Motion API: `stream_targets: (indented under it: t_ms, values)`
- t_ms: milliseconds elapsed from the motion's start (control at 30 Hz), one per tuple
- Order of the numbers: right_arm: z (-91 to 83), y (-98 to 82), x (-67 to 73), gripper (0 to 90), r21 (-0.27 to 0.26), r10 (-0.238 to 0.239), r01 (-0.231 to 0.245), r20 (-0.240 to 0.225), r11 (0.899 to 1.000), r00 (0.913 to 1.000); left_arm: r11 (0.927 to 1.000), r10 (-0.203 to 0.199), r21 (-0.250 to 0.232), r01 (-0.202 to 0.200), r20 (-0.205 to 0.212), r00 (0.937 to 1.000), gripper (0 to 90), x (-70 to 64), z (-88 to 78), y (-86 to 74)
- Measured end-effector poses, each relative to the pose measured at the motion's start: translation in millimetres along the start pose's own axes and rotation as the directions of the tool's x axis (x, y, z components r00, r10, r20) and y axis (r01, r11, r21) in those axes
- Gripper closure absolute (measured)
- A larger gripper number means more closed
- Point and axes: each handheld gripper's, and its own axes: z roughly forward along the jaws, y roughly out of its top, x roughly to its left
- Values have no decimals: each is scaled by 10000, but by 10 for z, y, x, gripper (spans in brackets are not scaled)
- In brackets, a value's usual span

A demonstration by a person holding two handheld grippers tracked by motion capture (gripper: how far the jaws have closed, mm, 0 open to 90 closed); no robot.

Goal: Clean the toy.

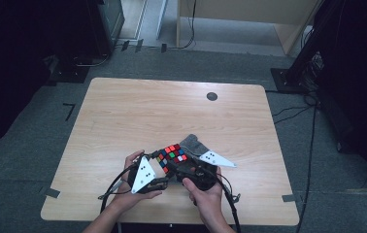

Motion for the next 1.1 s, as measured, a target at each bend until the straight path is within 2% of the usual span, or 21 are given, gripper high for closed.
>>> stream_targets:
  t_ms: [67, 133, 200, 300, 367, 433, 467, 500, 567, 633, 667, 700, 733, 800, 833, 900, 967, 1000, 1033, 1067, 1100]
  values:
    - [24, -15, 38, 343, 285, -367, 359, 285, 9990, 9989, 9999, 107, 120, -106, -97, 9999, 307, -9, 2, -1]
    - [26, -14, 57, 343, 347, -533, 518, 431, 9981, 9976, 10000, 19, 58, -19, 67, 10000, 331, 23, -15, -11]
    - [21, 7, 42, 330, 274, -476, 472, 151, 9985, 9988, 9998, -185, -16, 185, 146, 9997, 340, 51, -28, -6]
    - [-35, 75, 1, 261, -243, -318, 306, -512, 9992, 9982, 9960, -891, 120, 889, 204, 9958, 342, 144, -36, -30]
    - [-112, 143, -29, 242, -759, -455, 397, -762, 9963, 9961, 9878, -1548, 217, 1543, 214, 9877, 343, 231, -47, -48]
    - [-167, 181, -55, 242, -1098, -788, 702, -760, 9915, 9940, 9661, -2582, 148, 2578, 459, 9650, 343, 346, -71, -54]
    - [-192, 193, -75, 244, -1243, -1021, 921, -764, 9880, 9918, 9510, -3091, 182, 3086, 669, 9487, 343, 411, -80, -53]
    - [-207, 197, -100, 248, -1371, -1302, 1200, -682, 9833, 9891, 9323, -3617, 319, 3603, 1012, 9268, 343, 488, -93, -53]
    - [-214, 179, -148, 282, -1468, -2130, 2047, -427, 9677, 9761, 9125, -4089, 447, 4067, 1329, 9028, 343, 567, -114, -46]
    - [-185, 135, -194, 289, -1396, -2951, 2882, -312, 9473, 9550, 8923, -4509, 629, 4470, 1687, 8765, 343, 650, -144, -26]
    - [-155, 106, -221, 291, -1292, -3364, 3291, -383, 9354, 9409, 8843, -4663, 683, 4619, 1801, 8661, 343, 681, -157, -15]
    - [-132, 81, -233, 291, -1175, -3565, 3487, -527, 9298, 9328, 8765, -4806, 754, 4754, 1915, 8558, 344, 711, -167, -3]
    - [-109, 55, -242, 291, -1132, -3862, 3784, -564, 9187, 9207, 8715, -4897, 828, 4835, 2009, 8484, 343, 730, -173, 5]
    - [-77, 6, -241, 292, -1175, -4285, 4209, -479, 8995, 9023, 8675, -4972, 1053, 4862, 2179, 8399, 343, 769, -187, 28]
    - [-57, -21, -237, 289, -1222, -4626, 4548, -450, 8822, 8854, 8664, -4991, 1099, 4872, 2225, 8375, 344, 778, -190, 32]
    - [-31, -52, -223, 288, -1280, -5130, 5056, -308, 8532, 8578, 8545, -5191, 1233, 5047, 2395, 8204, 343, 801, -191, 35]
    - [6, -90, -209, 288, -1363, -5637, 5573, -100, 8190, 8259, 8368, -5471, 1424, 5287, 2558, 7970, 343, 822, -184, 37]
    - [24, -112, -202, 288, -1390, -5850, 5797, 35, 8029, 8110, 8312, -5556, 1514, 5350, 2626, 7889, 343, 828, -178, 39]
    - [42, -129, -200, 289, -1427, -6074, 6022, 84, 7855, 7943, 8260, -5634, 1642, 5393, 2690, 7811, 343, 830, -172, 45]
    - [53, -147, -193, 290, -1374, -6218, 6169, 93, 7749, 7831, 8257, -5639, 1737, 5366, 2729, 7794, 343, 829, -166, 51]
    - [66, -163, -186, 292, -1351, -6415, 6367, 104, 7592, 7671, 8213, -5705, 1865, 5391, 2759, 7736, 344, 825, -160, 60]
